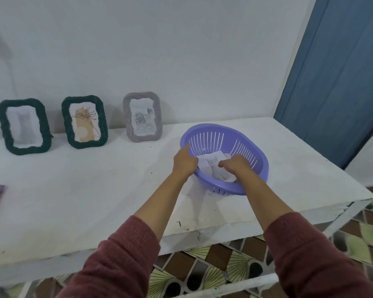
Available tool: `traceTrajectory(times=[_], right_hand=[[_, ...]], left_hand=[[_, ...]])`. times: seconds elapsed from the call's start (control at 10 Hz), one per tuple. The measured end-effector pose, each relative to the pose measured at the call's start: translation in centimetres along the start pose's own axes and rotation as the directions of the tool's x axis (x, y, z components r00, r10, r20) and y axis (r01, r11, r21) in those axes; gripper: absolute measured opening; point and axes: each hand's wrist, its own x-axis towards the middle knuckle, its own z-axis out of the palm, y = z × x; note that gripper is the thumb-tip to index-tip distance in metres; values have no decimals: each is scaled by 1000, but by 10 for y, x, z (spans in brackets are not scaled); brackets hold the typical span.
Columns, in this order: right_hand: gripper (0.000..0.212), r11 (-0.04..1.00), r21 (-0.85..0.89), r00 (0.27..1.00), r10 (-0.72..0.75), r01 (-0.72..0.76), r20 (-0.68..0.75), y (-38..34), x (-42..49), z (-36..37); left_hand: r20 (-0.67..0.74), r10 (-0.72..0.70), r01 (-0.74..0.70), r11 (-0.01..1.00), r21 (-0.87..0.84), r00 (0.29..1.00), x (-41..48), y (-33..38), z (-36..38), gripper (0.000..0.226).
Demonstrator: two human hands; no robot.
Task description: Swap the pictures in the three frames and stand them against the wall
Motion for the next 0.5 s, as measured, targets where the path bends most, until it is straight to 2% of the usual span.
traceTrajectory(times=[0.1,0.3,0.4,0.5], right_hand=[[39,991,-131,999,-26,29,28,0,-1,3],[42,960,-275,998,-36,51,58,0,2,7],[49,944,-323,998,-63,65,15,1,3,9],[46,940,-283,969,-227,192,-96,-8,-6,6]], left_hand=[[-13,-4,4,1000,-2,1000,2,-1,1,48],[5,5,-4,999,-33,1000,6,-5,0,47],[23,7,-6,999,-50,1000,8,-12,-6,47],[-46,51,-53,998,-27,998,12,-20,-20,44]])
